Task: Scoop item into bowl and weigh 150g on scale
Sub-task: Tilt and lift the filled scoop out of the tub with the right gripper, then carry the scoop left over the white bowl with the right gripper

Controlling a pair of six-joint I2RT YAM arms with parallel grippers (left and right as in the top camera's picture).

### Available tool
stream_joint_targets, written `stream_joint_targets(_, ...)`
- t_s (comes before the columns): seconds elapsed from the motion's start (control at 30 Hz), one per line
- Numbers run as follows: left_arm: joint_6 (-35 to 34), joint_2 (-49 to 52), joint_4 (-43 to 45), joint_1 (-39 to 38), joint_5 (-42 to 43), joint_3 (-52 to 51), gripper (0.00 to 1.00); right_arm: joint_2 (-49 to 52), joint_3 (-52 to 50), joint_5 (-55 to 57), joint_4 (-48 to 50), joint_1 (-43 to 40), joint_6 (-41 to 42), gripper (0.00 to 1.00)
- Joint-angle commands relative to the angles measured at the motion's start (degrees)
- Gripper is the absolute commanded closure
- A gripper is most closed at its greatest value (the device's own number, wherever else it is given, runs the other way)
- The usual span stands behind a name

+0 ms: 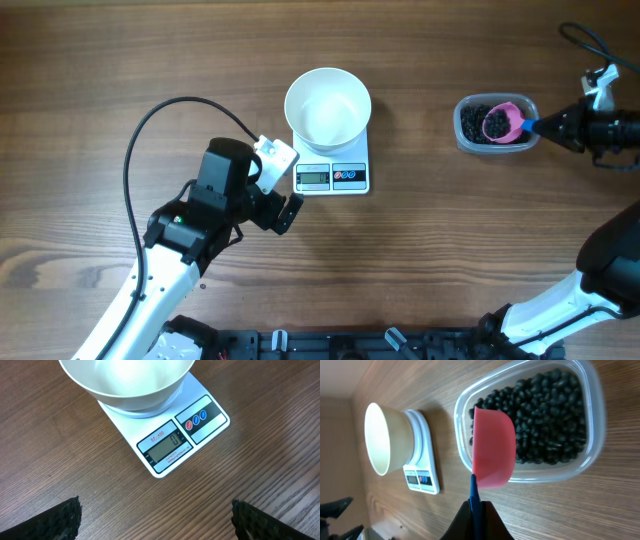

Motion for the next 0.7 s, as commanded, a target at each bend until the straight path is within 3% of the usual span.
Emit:
stream_joint_targets(0.0, 0.5, 0.22, -0.04, 0.24, 0.28, -0.22, 0.0, 1.05, -0.09, -5.01, -1.01, 0.04, -3.61, 0.96)
stream_joint_targets(0.37, 0.5, 0.22, -0.02, 0.24, 0.28, -0.22, 0.0, 1.05, -0.02, -15.74, -2.43, 1.64, -4.0, 0.96)
stream_joint_targets(0.67, 0.5, 0.22, -0.04, 0.24, 0.28, -0.22, 0.0, 1.05, 2.43, -15.72, -2.58, 10.95, -1.31, 0.96)
